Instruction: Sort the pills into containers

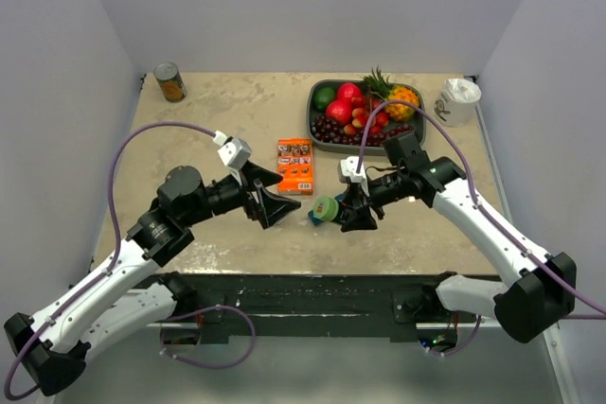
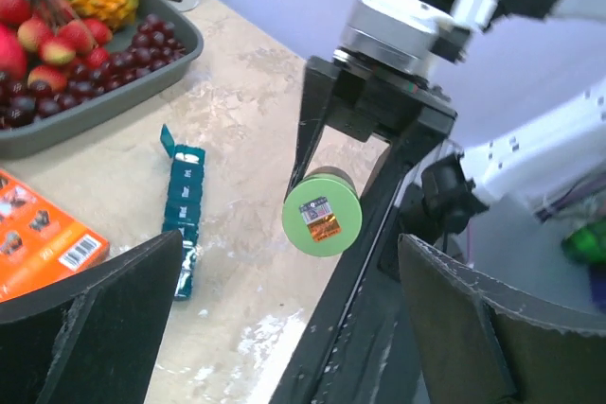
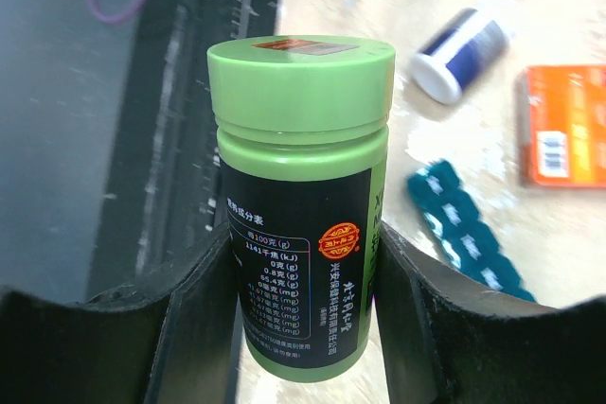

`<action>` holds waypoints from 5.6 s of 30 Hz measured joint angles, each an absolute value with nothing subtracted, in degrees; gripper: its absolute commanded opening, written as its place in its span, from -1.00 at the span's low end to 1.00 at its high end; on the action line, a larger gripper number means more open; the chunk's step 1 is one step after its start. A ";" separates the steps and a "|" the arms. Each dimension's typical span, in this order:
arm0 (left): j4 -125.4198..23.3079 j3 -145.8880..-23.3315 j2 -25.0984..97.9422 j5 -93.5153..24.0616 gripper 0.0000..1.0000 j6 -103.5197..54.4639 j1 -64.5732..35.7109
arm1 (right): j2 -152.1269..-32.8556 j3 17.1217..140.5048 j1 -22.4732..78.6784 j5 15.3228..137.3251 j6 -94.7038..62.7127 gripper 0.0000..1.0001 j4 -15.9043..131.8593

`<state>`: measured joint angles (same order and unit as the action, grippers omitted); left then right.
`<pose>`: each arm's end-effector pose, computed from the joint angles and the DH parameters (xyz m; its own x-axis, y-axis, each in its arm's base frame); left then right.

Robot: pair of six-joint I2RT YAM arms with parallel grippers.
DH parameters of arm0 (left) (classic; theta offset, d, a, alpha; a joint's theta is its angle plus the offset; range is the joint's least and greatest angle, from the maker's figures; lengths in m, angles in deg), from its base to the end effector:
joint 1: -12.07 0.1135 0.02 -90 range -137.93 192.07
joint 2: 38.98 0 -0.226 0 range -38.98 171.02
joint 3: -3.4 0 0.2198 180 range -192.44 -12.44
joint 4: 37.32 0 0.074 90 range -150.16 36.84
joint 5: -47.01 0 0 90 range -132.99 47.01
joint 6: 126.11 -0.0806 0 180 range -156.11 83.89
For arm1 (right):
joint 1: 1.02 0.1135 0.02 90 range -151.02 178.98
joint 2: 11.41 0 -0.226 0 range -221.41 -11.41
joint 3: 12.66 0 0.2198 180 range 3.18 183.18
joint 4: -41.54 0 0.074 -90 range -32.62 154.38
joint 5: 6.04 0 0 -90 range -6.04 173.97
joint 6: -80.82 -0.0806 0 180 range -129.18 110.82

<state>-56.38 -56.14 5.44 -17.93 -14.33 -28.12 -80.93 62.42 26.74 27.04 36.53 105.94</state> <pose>0.1441 -0.1664 0.3189 -0.3854 -0.1144 -0.9156 0.8231 0.4058 -0.3972 0.1639 0.1626 0.2455 -0.0722 -0.4795 -0.8746 -0.9875 -0.0890 0.1303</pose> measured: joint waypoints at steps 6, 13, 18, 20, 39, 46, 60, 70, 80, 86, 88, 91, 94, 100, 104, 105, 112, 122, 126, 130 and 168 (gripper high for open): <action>-50.81 -53.83 9.20 -22.76 0.92 2.42 -28.01 | -77.28 62.27 26.83 36.87 35.37 -0.99 102.20; -43.99 -53.61 21.72 -23.44 0.80 16.88 -30.15 | -75.70 61.46 26.96 44.81 33.06 -0.99 97.17; -43.40 -56.32 26.93 -24.11 0.65 18.96 -32.79 | -75.59 60.06 27.23 46.99 32.40 -0.99 96.04; -43.25 -57.37 28.19 -24.29 0.58 19.09 -33.30 | -75.59 59.84 27.23 47.19 32.34 -0.99 95.86; -46.90 -62.88 34.51 -21.86 -0.85 9.87 -34.08 | -75.94 59.60 27.18 46.53 30.57 -1.00 96.89; -53.96 -67.92 40.67 -1.14 -0.83 -16.14 -32.66 | -80.90 59.54 26.70 37.36 29.21 -1.00 105.92; -60.27 -69.76 36.04 0.87 0.98 -28.36 -29.80 | -82.08 58.93 27.27 25.38 28.88 -1.00 102.11; -52.78 -61.35 14.01 -8.55 0.99 -18.83 -28.18 | -79.18 58.95 27.53 27.21 31.53 -0.99 100.76; -49.08 -53.35 11.89 -22.52 0.99 4.03 -26.52 | -76.53 59.91 27.82 41.09 34.17 -0.98 101.04; -43.40 -52.38 22.36 -21.27 0.99 16.12 -27.04 | -76.12 60.46 28.23 48.11 34.41 -0.98 100.10; -42.50 -52.41 23.82 -21.75 0.99 18.24 -28.12 | -76.03 60.46 28.25 49.49 34.41 -0.98 99.80; -42.88 -53.94 25.79 -23.07 0.98 19.64 -30.02 | -75.72 60.46 28.34 50.86 34.41 -0.98 99.53; -44.03 -56.49 28.02 -24.99 0.96 20.18 -31.72 | -75.59 60.41 28.49 51.56 34.39 -0.98 99.29; -46.88 -59.92 30.20 -28.27 0.95 20.32 -33.93 | -75.53 60.35 28.60 51.72 34.37 -0.98 99.16; -48.49 -61.28 30.55 -29.93 0.95 20.29 -34.80 | -75.53 60.21 28.69 51.72 34.35 -0.98 98.83; -48.67 -61.41 30.55 -30.21 0.95 20.29 -34.94 | -75.53 60.15 28.71 51.72 34.37 -0.98 98.79; -49.74 -62.35 31.76 -31.28 0.93 20.27 -35.63 | -75.53 60.04 28.97 51.72 34.33 -0.98 98.68; -50.83 -63.38 32.61 -31.76 0.93 19.84 -36.09 | -75.53 60.04 29.30 51.69 34.30 -0.98 98.64; -51.20 -64.38 33.42 -31.90 0.93 19.66 -36.40 | -75.53 60.04 29.35 51.69 34.26 -0.98 98.57; -51.42 -64.95 34.05 -31.96 0.93 19.18 -36.40 | -75.53 60.04 29.39 51.67 34.13 -0.98 98.53; -56.67 -69.45 37.55 -32.88 -0.24 15.25 -37.62 | -75.75 60.04 29.85 51.32 33.17 -0.98 98.53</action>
